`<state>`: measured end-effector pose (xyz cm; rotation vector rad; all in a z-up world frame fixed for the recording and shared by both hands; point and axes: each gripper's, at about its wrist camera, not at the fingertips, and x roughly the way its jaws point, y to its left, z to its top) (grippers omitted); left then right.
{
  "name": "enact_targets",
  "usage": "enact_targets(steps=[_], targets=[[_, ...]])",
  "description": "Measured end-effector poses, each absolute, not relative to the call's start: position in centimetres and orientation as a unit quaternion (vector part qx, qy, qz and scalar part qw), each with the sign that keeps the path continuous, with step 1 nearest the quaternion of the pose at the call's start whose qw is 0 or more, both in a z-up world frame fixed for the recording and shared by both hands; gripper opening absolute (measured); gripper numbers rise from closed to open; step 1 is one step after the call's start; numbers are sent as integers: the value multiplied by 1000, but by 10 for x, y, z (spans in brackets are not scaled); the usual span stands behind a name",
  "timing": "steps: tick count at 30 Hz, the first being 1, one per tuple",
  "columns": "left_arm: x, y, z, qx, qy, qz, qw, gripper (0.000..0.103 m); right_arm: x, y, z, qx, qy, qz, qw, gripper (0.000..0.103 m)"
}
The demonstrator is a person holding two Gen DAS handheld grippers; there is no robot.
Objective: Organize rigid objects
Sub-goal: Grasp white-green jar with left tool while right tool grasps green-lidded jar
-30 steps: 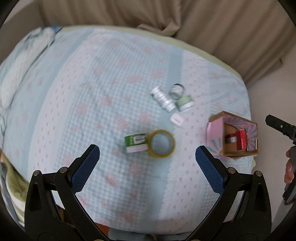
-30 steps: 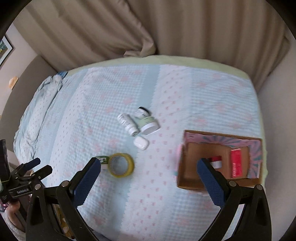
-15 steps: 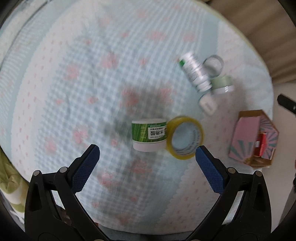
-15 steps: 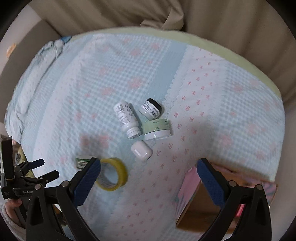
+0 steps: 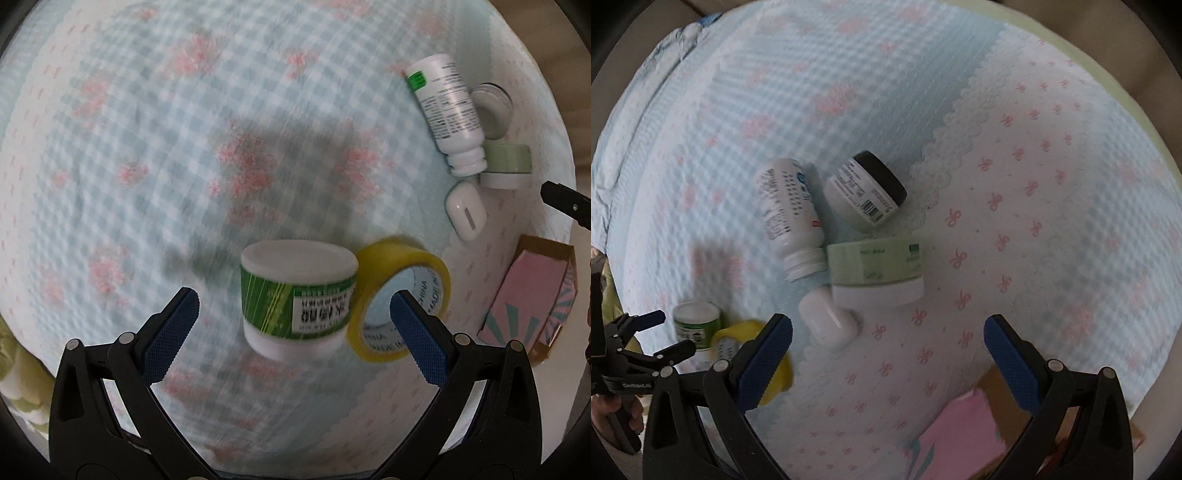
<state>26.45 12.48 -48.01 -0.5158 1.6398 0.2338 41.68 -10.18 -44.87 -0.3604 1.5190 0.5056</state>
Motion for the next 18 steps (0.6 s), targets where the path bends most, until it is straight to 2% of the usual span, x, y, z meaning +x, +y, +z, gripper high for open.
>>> enact_targets(steps=[12,16,18], targets=[[267,127,-511,-249,739,111,616,100,446,-80,-491,-169,695,246,654,102],[268,133,-514,-263,740,102,610,99,452,-70,-503,-178,704,256,638,87],[269,138,-515,-266,742,102,607,96,455,-67,-509,-181,707,258,633,84]])
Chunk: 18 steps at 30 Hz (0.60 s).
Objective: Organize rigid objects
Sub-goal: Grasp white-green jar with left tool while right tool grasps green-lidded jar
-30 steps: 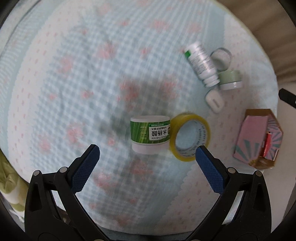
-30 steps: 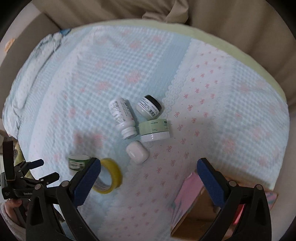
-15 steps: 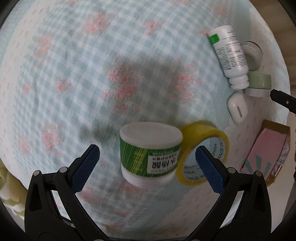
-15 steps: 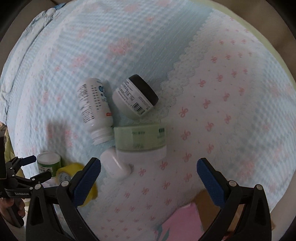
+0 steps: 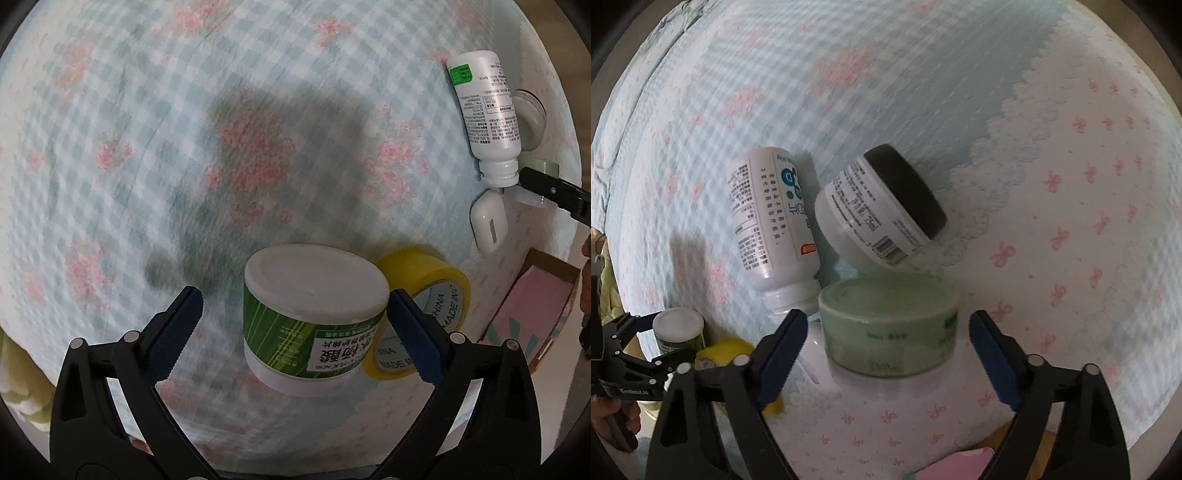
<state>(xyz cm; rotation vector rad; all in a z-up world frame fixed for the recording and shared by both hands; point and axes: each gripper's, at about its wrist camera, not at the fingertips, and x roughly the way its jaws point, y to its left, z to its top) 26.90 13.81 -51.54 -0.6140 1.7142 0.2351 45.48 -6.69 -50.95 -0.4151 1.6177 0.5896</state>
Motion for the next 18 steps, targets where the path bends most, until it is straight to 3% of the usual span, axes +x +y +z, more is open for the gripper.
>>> enact_targets(steps=[4,10,14,18], targets=[[270,146,-516,-263,743,90,608,93,462,-66,-522,-175,721,249,622,68],[277,148,-519,-252,746,83,611,91,462,-64,-535,-173,727,241,619,67],[280,139,-529,-285,746,72,598,68,460,-57,-539,-181,723,238,623,67],[281,133,-526,-272,743,68,607,68,453,-51,-538,-181,722,234,626,67]])
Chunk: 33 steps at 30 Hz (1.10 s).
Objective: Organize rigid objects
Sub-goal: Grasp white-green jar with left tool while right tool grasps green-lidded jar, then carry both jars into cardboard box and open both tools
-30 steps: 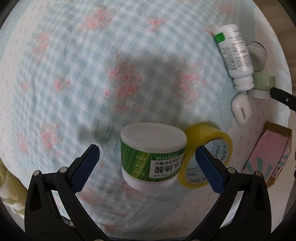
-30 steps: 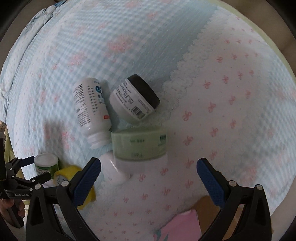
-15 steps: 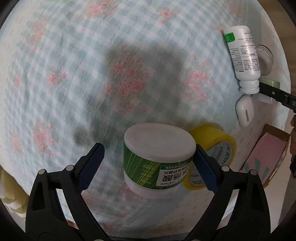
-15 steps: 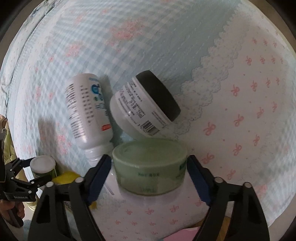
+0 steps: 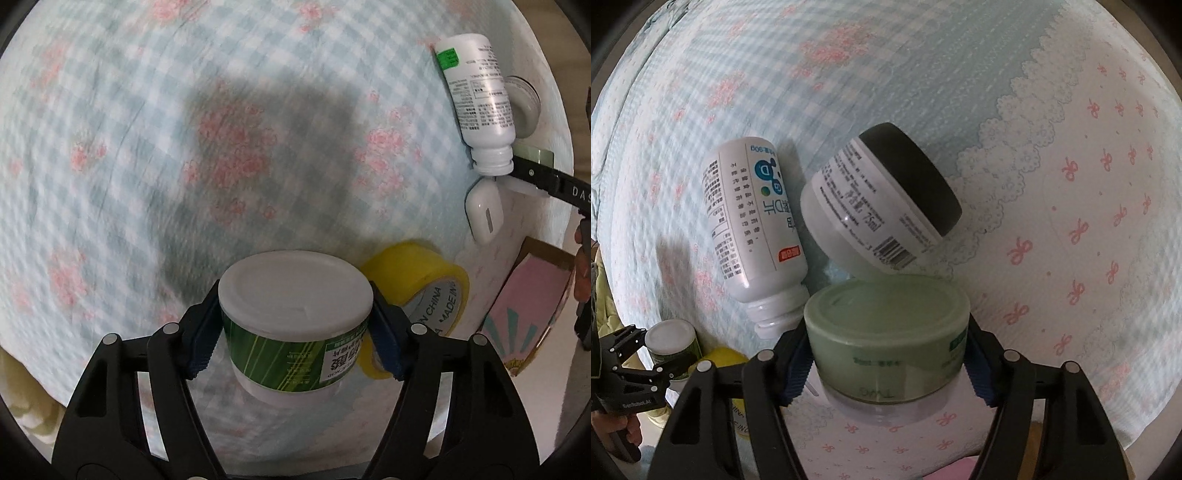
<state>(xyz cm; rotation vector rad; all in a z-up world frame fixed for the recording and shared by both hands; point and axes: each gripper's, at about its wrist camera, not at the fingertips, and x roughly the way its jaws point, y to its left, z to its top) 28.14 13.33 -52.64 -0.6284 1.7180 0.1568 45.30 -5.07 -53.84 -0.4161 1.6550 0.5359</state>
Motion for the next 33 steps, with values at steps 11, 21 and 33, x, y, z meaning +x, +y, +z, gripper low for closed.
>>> enact_targets(steps=[11,21,33], targets=[[255,134,-505,-289,719,69,629,68,428,-59,-517,-170,715,220,641,66],[242,138,-456,-287,685,60,667,68,392,-70,-470,-148,695,214,670,66],[244,104,-337,-231,635,5,737,68,346,-118,-351,-71,669,202,712,66]])
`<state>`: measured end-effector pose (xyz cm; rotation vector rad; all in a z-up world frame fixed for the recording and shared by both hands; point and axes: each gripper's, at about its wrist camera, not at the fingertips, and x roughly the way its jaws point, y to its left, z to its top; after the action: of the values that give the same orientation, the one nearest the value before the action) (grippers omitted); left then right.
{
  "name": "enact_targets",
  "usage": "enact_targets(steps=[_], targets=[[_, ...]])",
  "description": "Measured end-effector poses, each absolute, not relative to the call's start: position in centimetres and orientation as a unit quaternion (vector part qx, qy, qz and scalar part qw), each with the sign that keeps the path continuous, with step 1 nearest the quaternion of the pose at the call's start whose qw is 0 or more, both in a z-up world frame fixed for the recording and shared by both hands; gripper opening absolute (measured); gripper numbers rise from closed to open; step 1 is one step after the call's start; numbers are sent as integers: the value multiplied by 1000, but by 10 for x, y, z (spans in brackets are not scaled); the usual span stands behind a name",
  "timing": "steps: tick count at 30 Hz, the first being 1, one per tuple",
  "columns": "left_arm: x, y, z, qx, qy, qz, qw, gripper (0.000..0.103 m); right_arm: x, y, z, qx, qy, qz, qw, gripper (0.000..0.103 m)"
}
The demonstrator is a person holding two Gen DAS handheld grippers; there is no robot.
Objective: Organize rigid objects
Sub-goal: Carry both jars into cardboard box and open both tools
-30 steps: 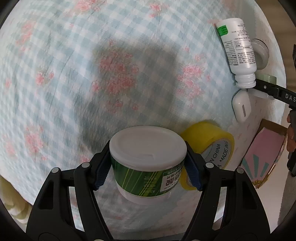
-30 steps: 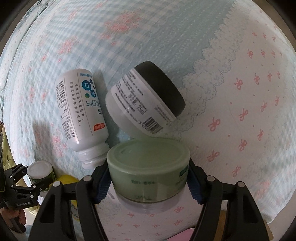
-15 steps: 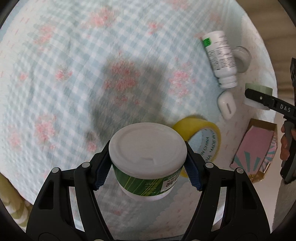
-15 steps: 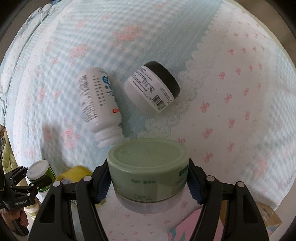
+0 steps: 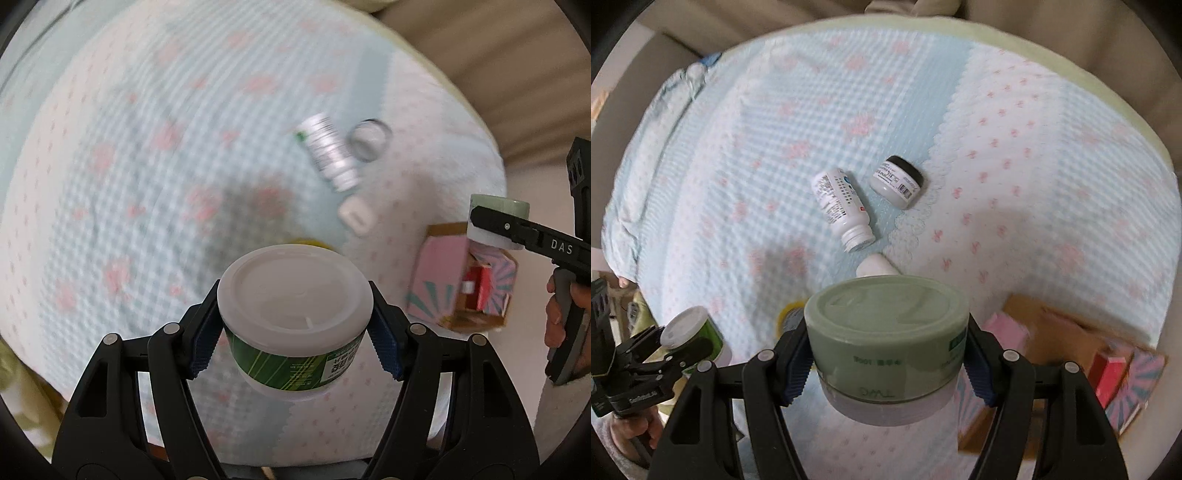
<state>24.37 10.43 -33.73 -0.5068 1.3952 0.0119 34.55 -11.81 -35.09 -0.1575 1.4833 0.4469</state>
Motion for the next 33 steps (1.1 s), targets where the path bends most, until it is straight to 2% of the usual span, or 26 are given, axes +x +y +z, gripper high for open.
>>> enact_targets(steps=[9,16,24,33], targets=[[269,21,-259,-172,601,-63,778,68,322,-206,-270,-13,641,179,746,66],[295,-71,-239,-153,592,-116,783,68,297,-301,-250,3,628,135,766,66],[309,-173,-265,-144,616,-148,760,68,267,-401,-272,31,643,95,760,66],[337,-249,-343,-122,661,-141,727,68,263,-454,-343,25,664,91,742,66]])
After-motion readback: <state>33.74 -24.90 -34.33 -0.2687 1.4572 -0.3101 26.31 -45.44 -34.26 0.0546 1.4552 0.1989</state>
